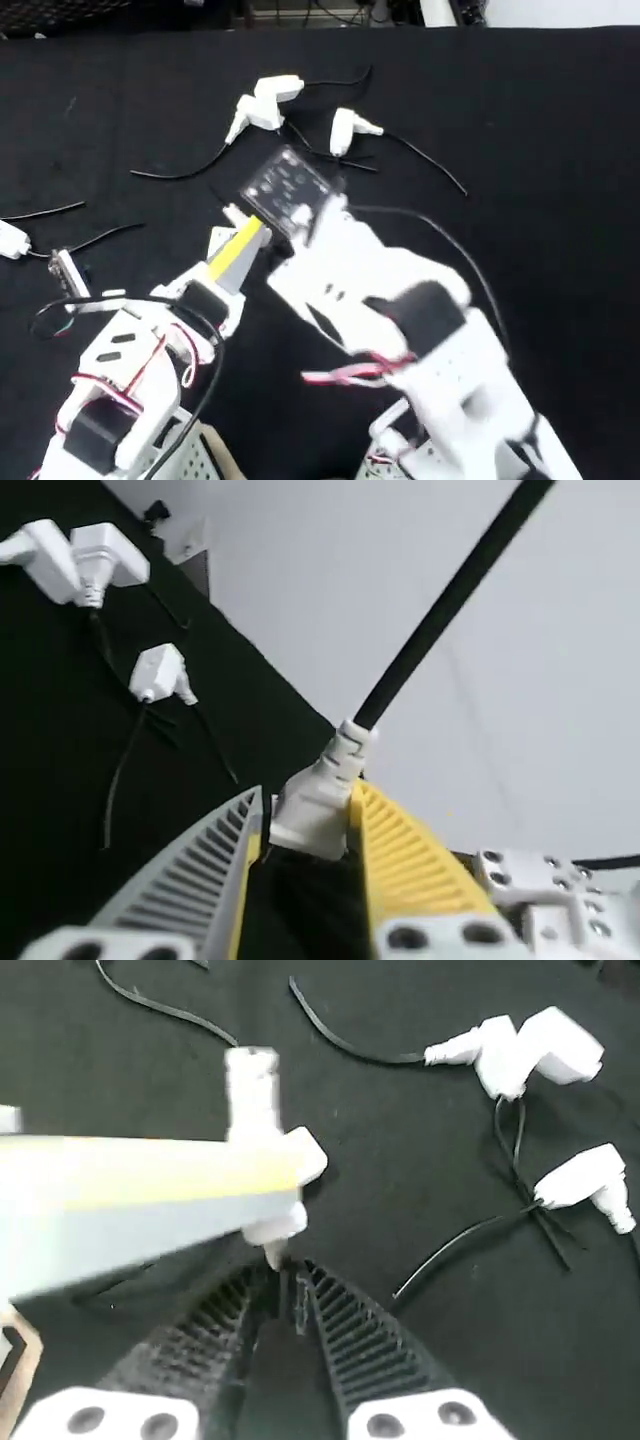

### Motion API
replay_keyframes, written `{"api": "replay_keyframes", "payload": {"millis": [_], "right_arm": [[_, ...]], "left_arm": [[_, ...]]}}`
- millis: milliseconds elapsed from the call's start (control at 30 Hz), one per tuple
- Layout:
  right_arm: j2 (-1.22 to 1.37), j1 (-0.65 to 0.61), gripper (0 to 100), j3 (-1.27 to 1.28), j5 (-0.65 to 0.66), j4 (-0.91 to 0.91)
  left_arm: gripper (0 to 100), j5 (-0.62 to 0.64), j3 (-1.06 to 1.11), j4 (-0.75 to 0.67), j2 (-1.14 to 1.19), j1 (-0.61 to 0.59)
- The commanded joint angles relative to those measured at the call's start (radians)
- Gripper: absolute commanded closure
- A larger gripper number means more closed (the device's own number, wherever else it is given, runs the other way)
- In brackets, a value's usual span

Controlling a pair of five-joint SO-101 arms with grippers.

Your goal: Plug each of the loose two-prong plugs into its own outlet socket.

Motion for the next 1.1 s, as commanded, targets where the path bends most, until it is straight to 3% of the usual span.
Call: {"api": "replay_keyframes", "payload": {"millis": [0, 233, 567, 1067], "right_arm": [[0.104, -0.002, 98.6, -0.082, -0.017, 0.002], [0.145, 0.034, 98.6, -0.097, -0.011, 0.002], [0.125, 0.153, 98.6, -0.159, 0.031, 0.003], [0.119, 0.160, 98.6, -0.140, 0.034, 0.025]], "left_arm": [[97, 0.098, -0.030, 0.012, -0.006, -0.042], [97, 0.121, -0.025, 0.026, -0.006, -0.054], [97, 0.121, -0.025, 0.080, -0.006, 0.047], [97, 0.121, 0.007, 0.072, -0.006, 0.041]]}}
